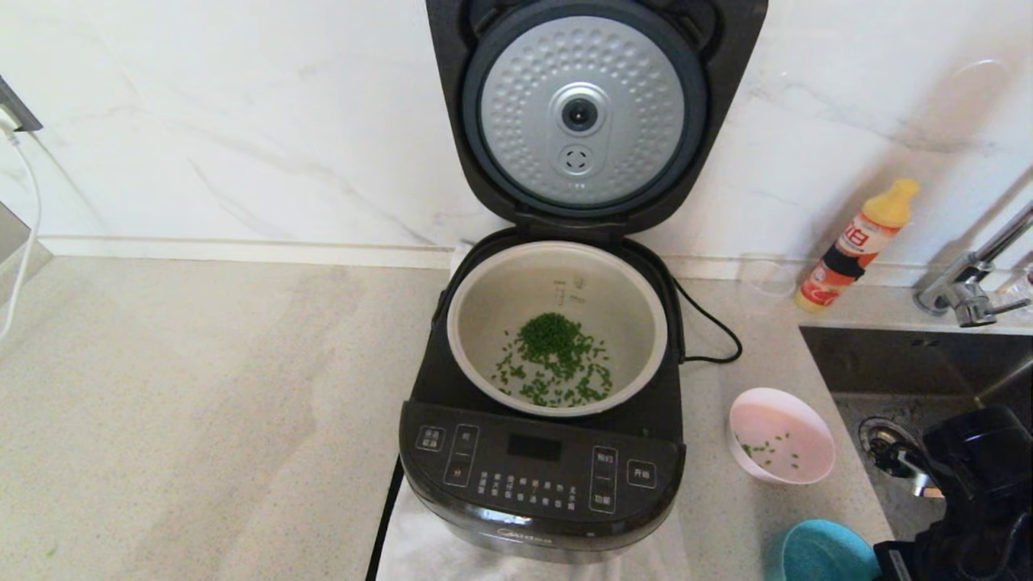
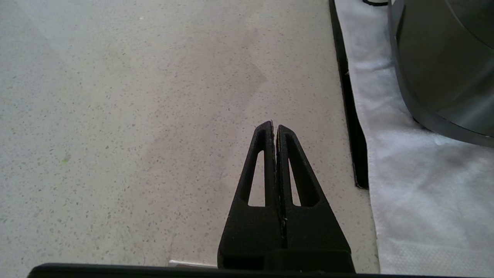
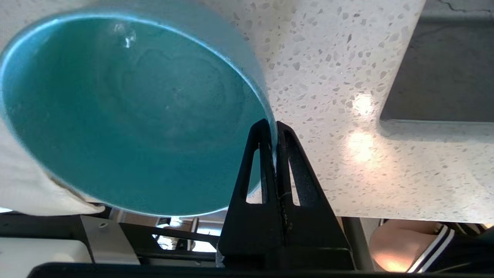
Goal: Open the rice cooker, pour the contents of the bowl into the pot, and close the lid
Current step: Pour the water from the bowl into the rice cooker
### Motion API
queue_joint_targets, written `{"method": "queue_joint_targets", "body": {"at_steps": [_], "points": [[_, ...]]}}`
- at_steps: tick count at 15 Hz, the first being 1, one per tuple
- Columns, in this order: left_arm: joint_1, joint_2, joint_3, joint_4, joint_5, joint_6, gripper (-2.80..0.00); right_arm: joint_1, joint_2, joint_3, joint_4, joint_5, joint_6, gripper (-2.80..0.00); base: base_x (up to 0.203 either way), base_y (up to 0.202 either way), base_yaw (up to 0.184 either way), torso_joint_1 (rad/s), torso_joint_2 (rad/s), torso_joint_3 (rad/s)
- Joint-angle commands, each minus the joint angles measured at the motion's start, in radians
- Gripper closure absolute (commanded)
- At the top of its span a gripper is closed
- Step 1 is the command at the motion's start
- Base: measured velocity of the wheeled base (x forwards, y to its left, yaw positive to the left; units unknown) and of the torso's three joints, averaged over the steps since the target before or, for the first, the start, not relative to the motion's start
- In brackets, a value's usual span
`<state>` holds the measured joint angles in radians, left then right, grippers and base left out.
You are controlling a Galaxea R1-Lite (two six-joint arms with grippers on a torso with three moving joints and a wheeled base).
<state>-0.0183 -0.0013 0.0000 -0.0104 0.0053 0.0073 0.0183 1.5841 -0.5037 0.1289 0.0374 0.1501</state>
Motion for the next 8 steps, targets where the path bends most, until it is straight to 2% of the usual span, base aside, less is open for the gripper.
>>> {"method": "queue_joint_targets", "body": {"at_steps": [1,8], "points": [[0.0,0.0,0.009,0.0,0.001,0.0,0.0,0.003,0.015,-0.004,0.001,0.001,0.003,0.0,0.0,0.0,0.0,0.0,0.0,0.0],[0.0,0.0,0.009,0.0,0.001,0.0,0.0,-0.02,-0.071,-0.056,0.027,-0.011,0.003,0.0,0.0,0.0,0.0,0.0,0.0,0.0]]}}
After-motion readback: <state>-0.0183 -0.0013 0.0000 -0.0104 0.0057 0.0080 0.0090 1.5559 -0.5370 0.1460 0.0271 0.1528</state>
